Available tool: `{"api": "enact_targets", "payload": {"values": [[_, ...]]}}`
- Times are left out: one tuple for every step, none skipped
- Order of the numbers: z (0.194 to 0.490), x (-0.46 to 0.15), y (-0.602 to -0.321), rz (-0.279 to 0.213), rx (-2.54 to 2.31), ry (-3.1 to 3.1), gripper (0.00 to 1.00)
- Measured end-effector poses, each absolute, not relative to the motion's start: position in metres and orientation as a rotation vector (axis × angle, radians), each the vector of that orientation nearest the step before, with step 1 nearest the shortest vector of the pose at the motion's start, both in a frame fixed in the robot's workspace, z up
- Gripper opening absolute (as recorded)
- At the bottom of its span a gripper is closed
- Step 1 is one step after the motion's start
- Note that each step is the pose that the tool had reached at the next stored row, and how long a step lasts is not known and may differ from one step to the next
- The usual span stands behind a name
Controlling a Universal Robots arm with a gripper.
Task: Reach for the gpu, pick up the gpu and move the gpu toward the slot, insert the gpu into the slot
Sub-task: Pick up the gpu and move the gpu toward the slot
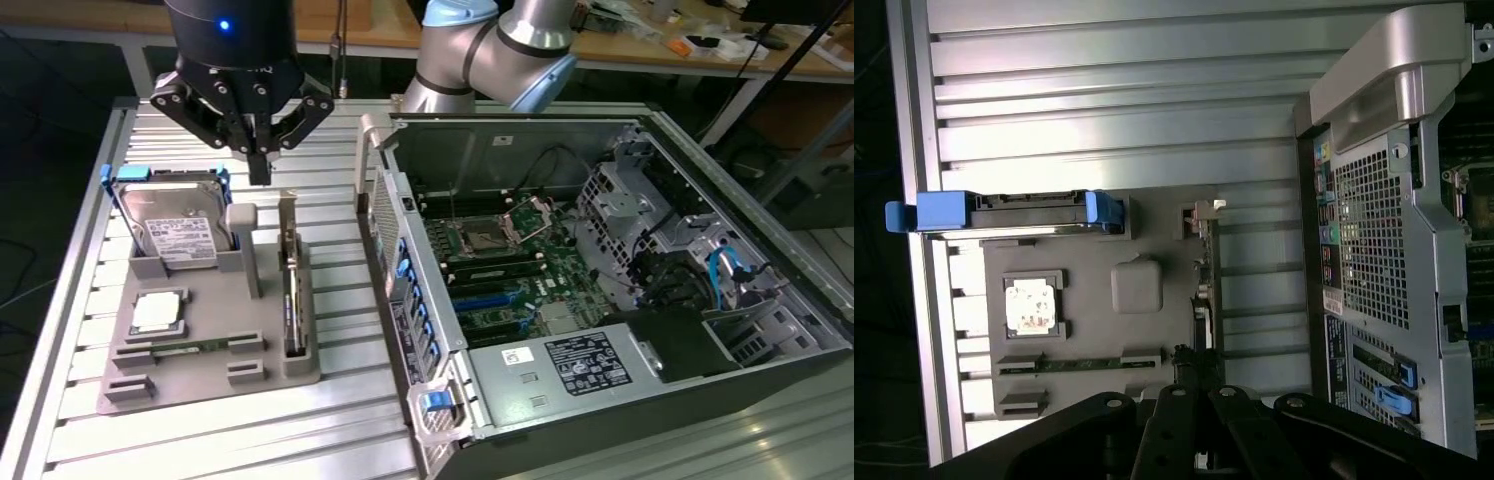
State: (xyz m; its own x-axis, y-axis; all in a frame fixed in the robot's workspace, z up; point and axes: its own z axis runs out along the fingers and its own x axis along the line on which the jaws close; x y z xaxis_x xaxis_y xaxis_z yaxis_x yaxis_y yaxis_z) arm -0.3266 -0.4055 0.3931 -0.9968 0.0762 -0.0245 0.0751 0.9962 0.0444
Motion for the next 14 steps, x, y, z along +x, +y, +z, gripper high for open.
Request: {"api": "enact_targets", "payload": {"values": [[0.3932,-0.3266,-0.4057,0.067,0.118,3.113,0.11],[0.3932,-0.3266,-0.4061,0.067,0.118,3.113,0.11],[0.3931,-0.3266,-0.4063,0.068,0.118,3.113,0.11],[0.3931,-0.3266,-0.4065,0.068,0.118,3.113,0.17],[0.3931,-0.3266,-0.4068,0.068,0.118,3.113,0.17],[0.3931,-0.3266,-0.4069,0.068,0.118,3.112,0.24],[0.3931,-0.3266,-0.4071,0.068,0.118,3.112,0.24],[0.3931,-0.3266,-0.4073,0.068,0.118,3.113,0.29],[0.393,-0.3266,-0.4076,0.068,0.118,3.112,0.36],[0.393,-0.3266,-0.408,0.068,0.118,3.112,0.42],[0.3931,-0.3266,-0.4083,0.068,0.118,3.112,0.42],[0.393,-0.3266,-0.4083,0.067,0.115,3.113,0.47],[0.3927,-0.3266,-0.4083,0.066,0.104,3.113,0.47],[0.3924,-0.3266,-0.4083,0.065,0.081,3.114,0.54]]}}
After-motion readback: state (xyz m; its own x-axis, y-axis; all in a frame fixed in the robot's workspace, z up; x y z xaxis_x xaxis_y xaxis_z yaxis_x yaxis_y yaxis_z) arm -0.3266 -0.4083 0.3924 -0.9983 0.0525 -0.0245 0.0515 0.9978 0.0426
